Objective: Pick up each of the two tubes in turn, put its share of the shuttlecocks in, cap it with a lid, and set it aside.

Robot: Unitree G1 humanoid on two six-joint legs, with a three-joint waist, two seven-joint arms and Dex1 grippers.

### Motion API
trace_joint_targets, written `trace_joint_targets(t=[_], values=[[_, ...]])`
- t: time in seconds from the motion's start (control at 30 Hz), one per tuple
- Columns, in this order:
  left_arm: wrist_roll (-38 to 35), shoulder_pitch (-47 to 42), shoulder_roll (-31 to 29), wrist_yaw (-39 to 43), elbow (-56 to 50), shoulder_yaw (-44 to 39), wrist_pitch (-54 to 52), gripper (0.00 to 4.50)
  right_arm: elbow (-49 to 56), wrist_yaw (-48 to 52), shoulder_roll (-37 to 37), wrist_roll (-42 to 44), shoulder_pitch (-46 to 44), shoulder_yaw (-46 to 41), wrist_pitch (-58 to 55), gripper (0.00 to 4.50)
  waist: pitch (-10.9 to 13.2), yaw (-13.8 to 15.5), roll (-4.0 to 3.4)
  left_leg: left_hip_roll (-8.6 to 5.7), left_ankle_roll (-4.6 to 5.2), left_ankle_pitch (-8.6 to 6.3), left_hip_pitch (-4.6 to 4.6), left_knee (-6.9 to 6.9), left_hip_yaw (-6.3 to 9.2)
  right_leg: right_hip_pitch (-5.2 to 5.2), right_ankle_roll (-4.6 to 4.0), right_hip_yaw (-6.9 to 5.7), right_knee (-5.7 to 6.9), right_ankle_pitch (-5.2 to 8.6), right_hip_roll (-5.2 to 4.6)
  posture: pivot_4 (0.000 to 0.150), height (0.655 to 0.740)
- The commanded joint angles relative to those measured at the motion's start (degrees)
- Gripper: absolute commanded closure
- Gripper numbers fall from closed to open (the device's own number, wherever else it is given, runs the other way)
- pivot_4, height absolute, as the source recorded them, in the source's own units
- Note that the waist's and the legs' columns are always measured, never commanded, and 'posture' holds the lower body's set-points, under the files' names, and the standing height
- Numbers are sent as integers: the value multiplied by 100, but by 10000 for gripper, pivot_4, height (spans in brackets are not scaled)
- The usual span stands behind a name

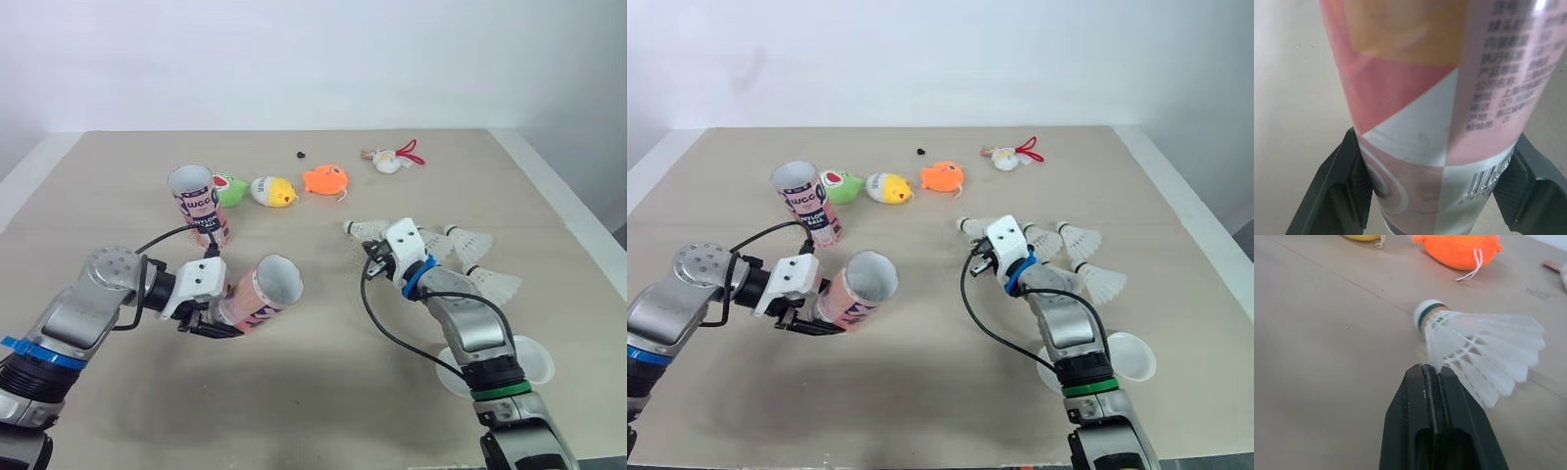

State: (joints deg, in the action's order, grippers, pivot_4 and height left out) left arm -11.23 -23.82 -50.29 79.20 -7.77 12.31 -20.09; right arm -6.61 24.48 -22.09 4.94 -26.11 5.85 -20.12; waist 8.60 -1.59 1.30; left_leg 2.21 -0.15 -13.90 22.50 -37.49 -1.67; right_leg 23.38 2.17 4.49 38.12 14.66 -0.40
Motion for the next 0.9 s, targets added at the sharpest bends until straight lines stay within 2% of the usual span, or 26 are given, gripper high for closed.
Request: trace_joint_targets(t=[0.03,0.23,0.37,0.5,0.6,0.73,0.9], values=[[86,220,-47,139,10,329,-114,17198,267,-36,176,189,-151,-231,-58,44348,0,-7,0,1,0,0,0,1,0,1,-1,0,0,0,1,1500,7400],[84,173,-28,159,29,354,-107,17198,1103,529,38,531,-166,-375,79,44348,2,-28,-3,1,1,-1,1,2,1,1,-3,0,0,1,1,1500,7400],[85,157,-20,158,32,369,-115,17198,2276,1578,-867,705,21,-434,630,44348,10,-18,-12,-4,2,-2,6,2,3,3,10,-2,-1,8,-5,1500,7400],[74,138,-28,169,11,378,-151,17198,3294,2612,-2070,878,306,-571,800,44348,9,6,-10,-4,11,-12,4,2,4,-1,12,-3,-4,19,-6,1500,7400],[51,100,-39,190,-68,389,-238,17198,3860,3098,-2680,1155,314,-678,665,44348,10,19,-12,-4,14,-13,2,1,4,-2,8,-5,-2,21,-4,1500,7400],[52,47,-31,222,-79,410,-278,17198,4343,3438,-3015,1472,236,-580,508,44348,10,20,-9,0,14,-13,0,-1,5,-3,6,-6,-1,20,-2,1500,7400],[45,10,-11,242,-86,448,-293,17198,4543,3582,-3048,1709,110,-515,346,44348,11,23,-8,-2,13,-14,2,-2,4,-3,7,-6,-2,21,-6,1500,7400]])
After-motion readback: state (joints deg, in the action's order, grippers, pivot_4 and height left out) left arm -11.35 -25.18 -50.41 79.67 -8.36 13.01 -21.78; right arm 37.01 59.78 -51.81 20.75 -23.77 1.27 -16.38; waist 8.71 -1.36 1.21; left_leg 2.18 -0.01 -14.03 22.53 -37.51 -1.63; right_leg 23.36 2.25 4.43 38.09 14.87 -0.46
